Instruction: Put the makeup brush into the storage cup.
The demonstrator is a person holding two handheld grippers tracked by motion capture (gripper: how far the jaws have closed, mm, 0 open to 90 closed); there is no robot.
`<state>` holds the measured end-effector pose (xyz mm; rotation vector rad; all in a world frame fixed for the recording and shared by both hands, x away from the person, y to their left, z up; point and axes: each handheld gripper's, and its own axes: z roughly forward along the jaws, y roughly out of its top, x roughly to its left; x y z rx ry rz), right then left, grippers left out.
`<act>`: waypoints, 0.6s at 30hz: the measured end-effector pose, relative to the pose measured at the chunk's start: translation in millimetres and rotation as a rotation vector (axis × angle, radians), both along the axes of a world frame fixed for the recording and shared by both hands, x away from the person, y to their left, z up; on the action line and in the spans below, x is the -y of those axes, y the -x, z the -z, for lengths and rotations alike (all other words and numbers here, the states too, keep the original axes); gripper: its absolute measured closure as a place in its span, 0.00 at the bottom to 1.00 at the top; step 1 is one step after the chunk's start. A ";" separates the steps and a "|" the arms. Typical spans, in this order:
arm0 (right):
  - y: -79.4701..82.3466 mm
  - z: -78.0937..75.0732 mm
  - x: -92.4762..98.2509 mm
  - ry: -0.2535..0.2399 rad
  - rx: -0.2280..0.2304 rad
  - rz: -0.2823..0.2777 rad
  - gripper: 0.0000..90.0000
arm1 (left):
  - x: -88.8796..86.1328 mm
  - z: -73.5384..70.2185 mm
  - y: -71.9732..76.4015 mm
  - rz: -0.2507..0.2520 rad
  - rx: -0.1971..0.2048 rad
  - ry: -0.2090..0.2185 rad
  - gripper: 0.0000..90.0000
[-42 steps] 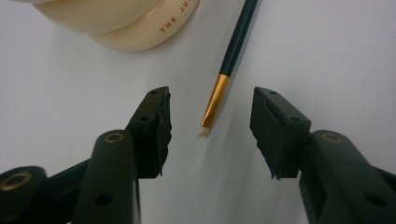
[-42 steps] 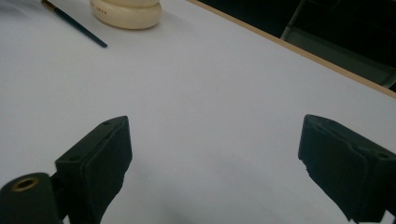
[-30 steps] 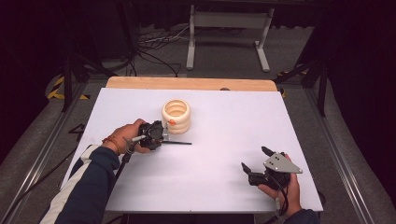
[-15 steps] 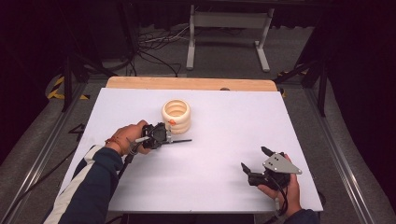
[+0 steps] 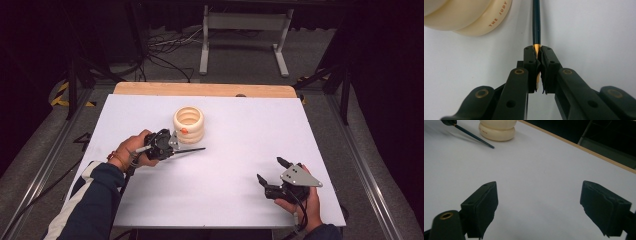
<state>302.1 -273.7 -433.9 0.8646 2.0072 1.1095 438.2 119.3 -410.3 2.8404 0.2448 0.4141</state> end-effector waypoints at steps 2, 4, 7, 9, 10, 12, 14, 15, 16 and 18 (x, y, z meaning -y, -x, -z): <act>0.5 0.1 -1.2 0.007 -0.001 -0.006 0.17 | 1.6 2.0 -0.2 -0.005 -0.017 -0.029 0.93; 0.6 0.4 -1.4 0.008 -0.002 -0.007 0.17 | 3.9 5.5 0.1 -0.008 -0.020 -0.079 0.93; -0.1 1.1 -1.0 0.000 -0.007 -0.005 0.17 | 8.4 10.8 -1.4 -0.007 -0.045 -0.125 0.93; -0.2 1.5 -0.7 0.000 -0.010 -0.004 0.17 | 12.8 14.4 -2.6 -0.022 -0.041 -0.185 0.93; -0.2 1.5 -0.7 0.000 -0.010 -0.004 0.17 | 13.5 16.0 -3.2 -0.029 -0.044 -0.176 0.93; -0.5 1.9 -0.8 0.002 -0.012 -0.008 0.17 | 15.0 15.6 -6.2 -0.045 -0.068 -0.176 0.93; -0.4 2.0 -1.2 0.003 -0.014 -0.010 0.17 | 16.3 14.9 -9.2 -0.065 -0.093 -0.185 0.92; -0.3 2.0 -1.6 0.003 -0.014 -0.012 0.17 | 17.4 14.4 -10.2 -0.060 -0.106 -0.197 0.92; -0.2 1.9 -2.0 0.003 -0.013 -0.013 0.17 | 18.8 13.8 -11.2 -0.056 -0.108 -0.211 0.92; -0.1 1.8 -2.4 0.005 -0.012 -0.014 0.17 | 20.7 13.9 -12.5 -0.064 -0.117 -0.220 0.91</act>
